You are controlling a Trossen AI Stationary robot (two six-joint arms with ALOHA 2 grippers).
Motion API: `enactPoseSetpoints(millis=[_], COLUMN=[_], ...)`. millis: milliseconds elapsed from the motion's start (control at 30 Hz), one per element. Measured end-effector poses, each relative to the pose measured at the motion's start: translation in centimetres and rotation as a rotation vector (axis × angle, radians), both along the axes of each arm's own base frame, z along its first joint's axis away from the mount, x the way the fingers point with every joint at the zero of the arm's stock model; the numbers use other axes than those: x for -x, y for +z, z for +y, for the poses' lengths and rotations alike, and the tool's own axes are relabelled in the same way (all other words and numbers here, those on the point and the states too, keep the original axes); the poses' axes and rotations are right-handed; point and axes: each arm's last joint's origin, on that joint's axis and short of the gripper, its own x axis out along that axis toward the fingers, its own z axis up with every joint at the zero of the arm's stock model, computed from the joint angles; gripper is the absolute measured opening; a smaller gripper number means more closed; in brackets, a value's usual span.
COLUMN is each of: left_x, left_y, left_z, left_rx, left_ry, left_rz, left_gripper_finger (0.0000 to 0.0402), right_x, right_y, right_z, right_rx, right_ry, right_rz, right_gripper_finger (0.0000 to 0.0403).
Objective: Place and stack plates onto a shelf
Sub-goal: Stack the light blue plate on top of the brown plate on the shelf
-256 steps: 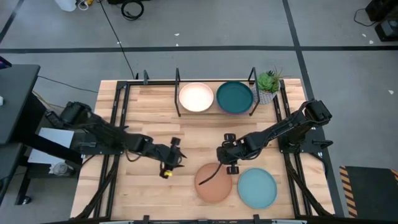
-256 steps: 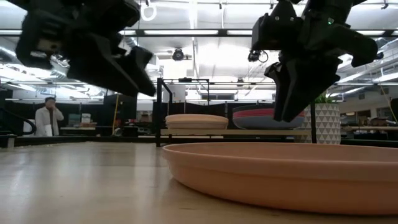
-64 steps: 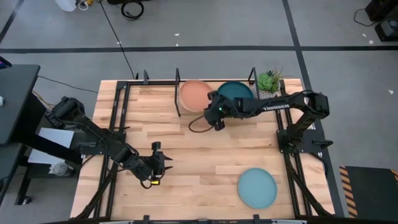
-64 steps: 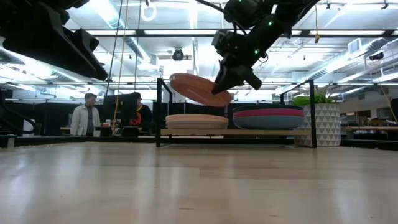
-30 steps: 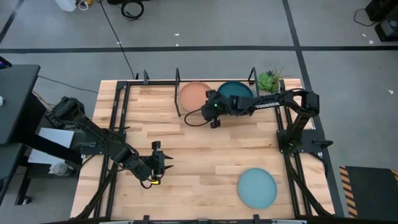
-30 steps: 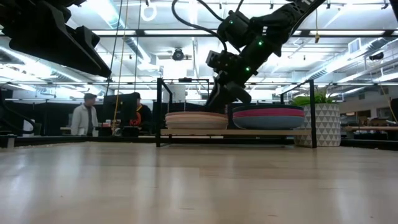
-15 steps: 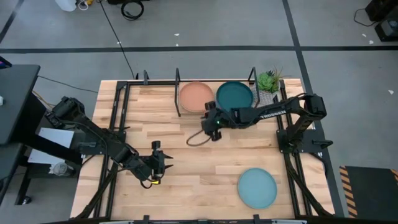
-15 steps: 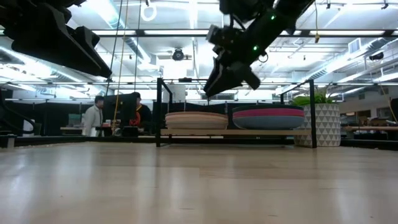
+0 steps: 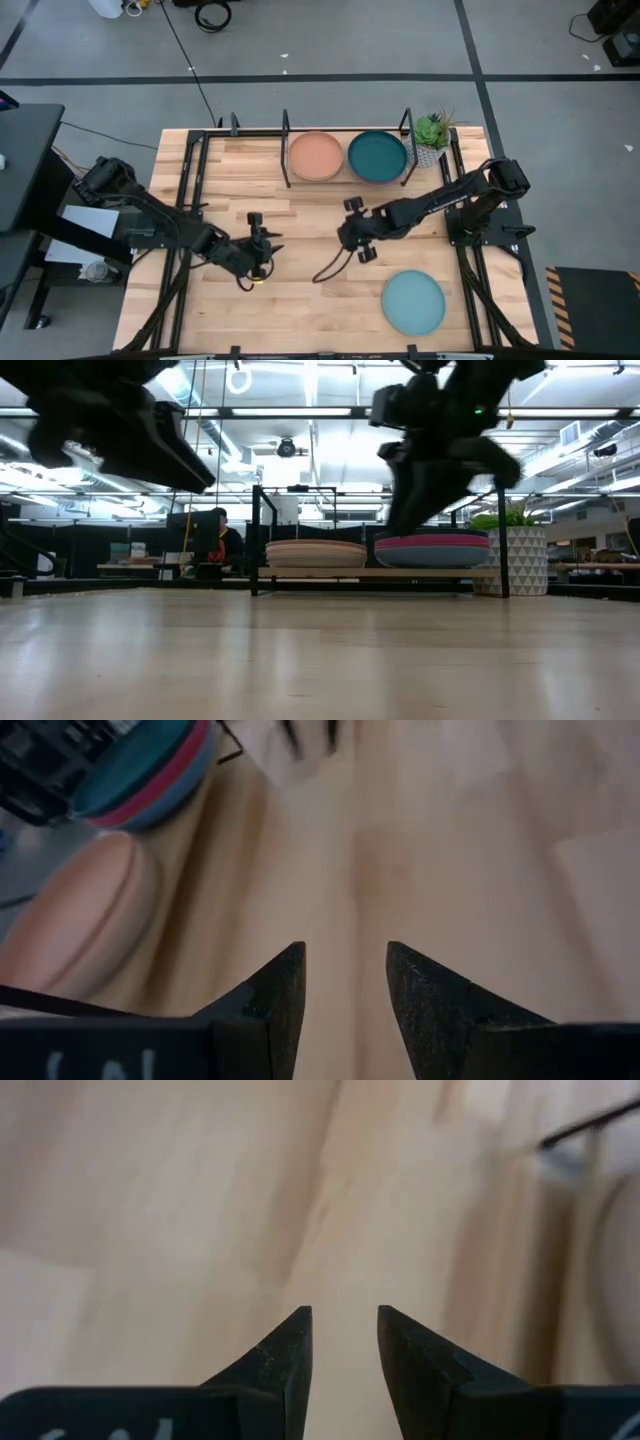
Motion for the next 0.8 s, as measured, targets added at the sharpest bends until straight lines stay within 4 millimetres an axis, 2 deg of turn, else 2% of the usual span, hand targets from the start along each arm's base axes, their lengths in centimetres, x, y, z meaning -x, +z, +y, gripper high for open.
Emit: enactPoseSetpoints(millis=[233,400,667,800], left_x=[-1.4,-2.5,-3.8,-4.2], left_y=[0.5,1.4,1.8,2.1], left_z=[2.1,3.3,4.8,5.8], left_rx=[-0.124,-0.201,-0.157,-0.169], left_ry=[0.01,-0.01,-0.297,-0.324], left_rz=[0.001,-0.048,-0.05,-0.075], left_gripper_finger=[0.0148,0.0148,0.0148,0.0148], right_x=[2.2,3.1,4.9,5.9], right_y=[-0.7,-0.8,-1.0,-1.1], right_z=[2.9,5.1,7.8,8.6], right_rx=[-0.16,-0.32,-0.434,-0.464], right_ry=[-0.149,-0.237,-0.373,-0.412], right_rz=[0.126,0.157,0.24,0.32], right_gripper_finger=[0.0123,0.0122,0.0121,0.0121])
